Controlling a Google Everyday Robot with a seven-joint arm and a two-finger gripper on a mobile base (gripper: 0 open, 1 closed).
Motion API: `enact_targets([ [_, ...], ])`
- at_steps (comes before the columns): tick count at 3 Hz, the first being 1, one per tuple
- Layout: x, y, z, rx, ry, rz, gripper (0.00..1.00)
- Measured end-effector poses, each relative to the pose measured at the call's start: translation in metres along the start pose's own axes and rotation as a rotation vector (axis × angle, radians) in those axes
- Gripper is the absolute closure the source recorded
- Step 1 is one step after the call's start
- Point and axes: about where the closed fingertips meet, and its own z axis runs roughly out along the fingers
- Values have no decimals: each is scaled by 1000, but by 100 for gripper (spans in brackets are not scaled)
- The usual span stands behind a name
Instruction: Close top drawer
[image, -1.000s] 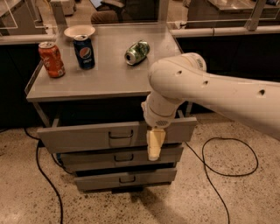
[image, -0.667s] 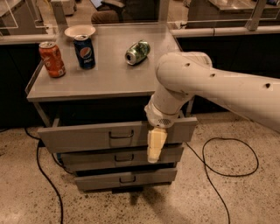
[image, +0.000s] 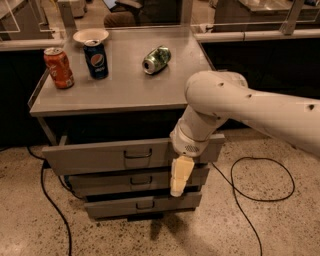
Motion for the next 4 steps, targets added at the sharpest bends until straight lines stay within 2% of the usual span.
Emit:
enact_targets([
  [1, 19, 8, 29, 6, -1, -33, 0],
  [2, 32, 13, 55, -9, -16, -66, 0],
  [3, 40, 8, 85, -27, -25, -115, 1],
  [4, 36, -9, 104, -14, -10, -158, 22],
])
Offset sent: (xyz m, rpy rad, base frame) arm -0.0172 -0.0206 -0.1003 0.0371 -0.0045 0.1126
